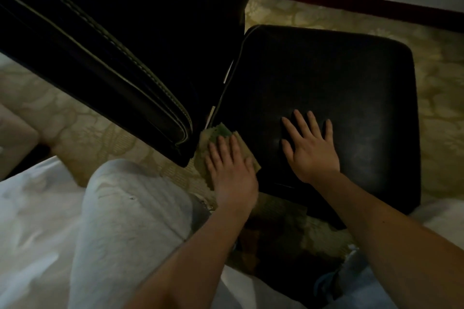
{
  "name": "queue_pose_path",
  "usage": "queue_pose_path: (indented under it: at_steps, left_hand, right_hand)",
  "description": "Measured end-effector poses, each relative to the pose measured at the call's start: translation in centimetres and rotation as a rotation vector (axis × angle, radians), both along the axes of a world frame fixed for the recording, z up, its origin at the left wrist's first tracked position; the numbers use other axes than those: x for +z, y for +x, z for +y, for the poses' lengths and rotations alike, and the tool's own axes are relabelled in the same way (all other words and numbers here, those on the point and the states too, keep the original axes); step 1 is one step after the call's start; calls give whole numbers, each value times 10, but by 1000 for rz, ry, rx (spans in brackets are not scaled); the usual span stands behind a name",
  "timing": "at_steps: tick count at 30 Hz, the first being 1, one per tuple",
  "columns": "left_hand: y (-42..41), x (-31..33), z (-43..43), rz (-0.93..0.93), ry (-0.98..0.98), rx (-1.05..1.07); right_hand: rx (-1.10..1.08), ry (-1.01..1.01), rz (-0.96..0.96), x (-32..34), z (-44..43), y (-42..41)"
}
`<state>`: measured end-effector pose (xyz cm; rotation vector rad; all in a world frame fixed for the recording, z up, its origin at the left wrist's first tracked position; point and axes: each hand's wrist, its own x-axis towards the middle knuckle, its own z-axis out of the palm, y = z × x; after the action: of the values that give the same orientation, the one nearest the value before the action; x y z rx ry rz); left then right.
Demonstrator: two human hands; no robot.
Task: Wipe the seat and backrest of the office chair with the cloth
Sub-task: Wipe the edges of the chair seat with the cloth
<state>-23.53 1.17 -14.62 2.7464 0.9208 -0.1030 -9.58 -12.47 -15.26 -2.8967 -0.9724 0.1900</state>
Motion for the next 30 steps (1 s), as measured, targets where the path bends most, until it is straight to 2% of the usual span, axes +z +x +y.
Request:
queue_pose_path:
  at_steps: [5, 12, 18, 25, 30]
  left_hand:
    - [16, 2, -53, 10, -14, -108]
    - [3, -1, -9, 5, 22, -173]
    - [2, 2, 39, 36, -21, -120]
    - [-20, -6, 6, -10, -2, -106]
    - [-16, -6, 27, -33, -42, -125]
  right_hand:
    - [-5, -19, 6, -1, 0, 2]
    - [11, 1, 17, 2, -2, 2]
    - [7, 31, 22, 2, -2, 2]
    - [3, 24, -7, -1, -5, 1]
    - [25, 19, 2, -1, -4, 2]
